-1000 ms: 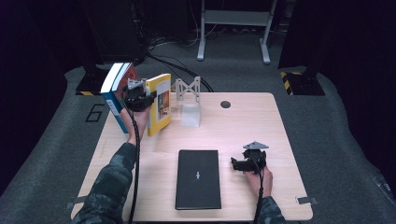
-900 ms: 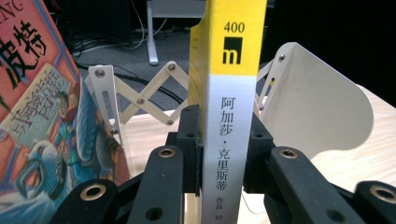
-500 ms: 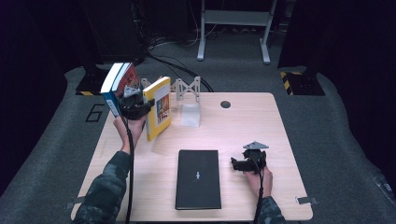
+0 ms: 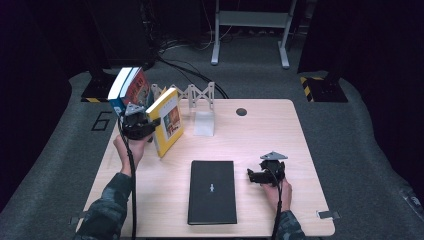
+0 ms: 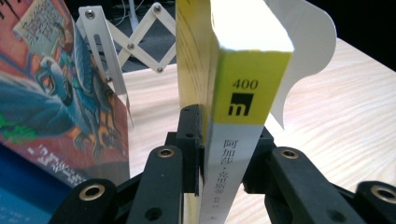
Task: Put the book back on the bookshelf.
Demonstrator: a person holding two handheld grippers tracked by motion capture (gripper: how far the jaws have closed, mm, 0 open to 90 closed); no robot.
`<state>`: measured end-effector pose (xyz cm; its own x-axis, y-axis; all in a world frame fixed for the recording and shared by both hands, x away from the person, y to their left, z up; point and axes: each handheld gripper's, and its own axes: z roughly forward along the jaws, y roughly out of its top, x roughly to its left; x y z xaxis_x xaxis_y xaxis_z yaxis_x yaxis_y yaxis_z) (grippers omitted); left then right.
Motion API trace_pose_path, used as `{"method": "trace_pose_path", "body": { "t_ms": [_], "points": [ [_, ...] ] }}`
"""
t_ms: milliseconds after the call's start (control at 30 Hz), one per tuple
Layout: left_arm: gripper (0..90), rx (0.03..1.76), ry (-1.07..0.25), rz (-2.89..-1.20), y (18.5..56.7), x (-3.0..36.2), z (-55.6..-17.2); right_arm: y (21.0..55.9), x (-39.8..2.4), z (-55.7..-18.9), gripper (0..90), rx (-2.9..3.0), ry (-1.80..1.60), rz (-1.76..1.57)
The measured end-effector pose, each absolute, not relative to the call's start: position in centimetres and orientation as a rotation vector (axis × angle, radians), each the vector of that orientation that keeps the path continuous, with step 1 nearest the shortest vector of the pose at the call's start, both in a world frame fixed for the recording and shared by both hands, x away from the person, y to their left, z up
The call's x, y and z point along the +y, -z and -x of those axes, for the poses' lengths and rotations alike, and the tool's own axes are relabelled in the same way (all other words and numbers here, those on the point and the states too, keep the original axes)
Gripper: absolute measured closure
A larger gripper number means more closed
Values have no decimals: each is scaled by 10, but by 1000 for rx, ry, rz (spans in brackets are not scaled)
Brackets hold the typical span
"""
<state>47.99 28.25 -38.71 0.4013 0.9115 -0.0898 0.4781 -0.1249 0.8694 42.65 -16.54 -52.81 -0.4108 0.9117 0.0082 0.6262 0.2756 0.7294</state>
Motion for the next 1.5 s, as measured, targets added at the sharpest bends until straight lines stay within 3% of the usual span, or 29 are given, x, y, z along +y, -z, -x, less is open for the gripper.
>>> {"method": "trace_pose_path", "body": {
  "t_ms": [467, 833, 1500],
  "points": [
    [701, 1218, -550, -1833, 391, 285, -470, 528, -165, -426, 91, 2135, -934, -1392],
    [588, 1202, -555, -1822, 375, 282, -471, 528, -165, -426, 91, 2136, -935, -1393],
    [571, 1149, -589, -1976, 336, 254, -509, 528, -165, -426, 91, 2137, -936, -1393]
  ]
}}
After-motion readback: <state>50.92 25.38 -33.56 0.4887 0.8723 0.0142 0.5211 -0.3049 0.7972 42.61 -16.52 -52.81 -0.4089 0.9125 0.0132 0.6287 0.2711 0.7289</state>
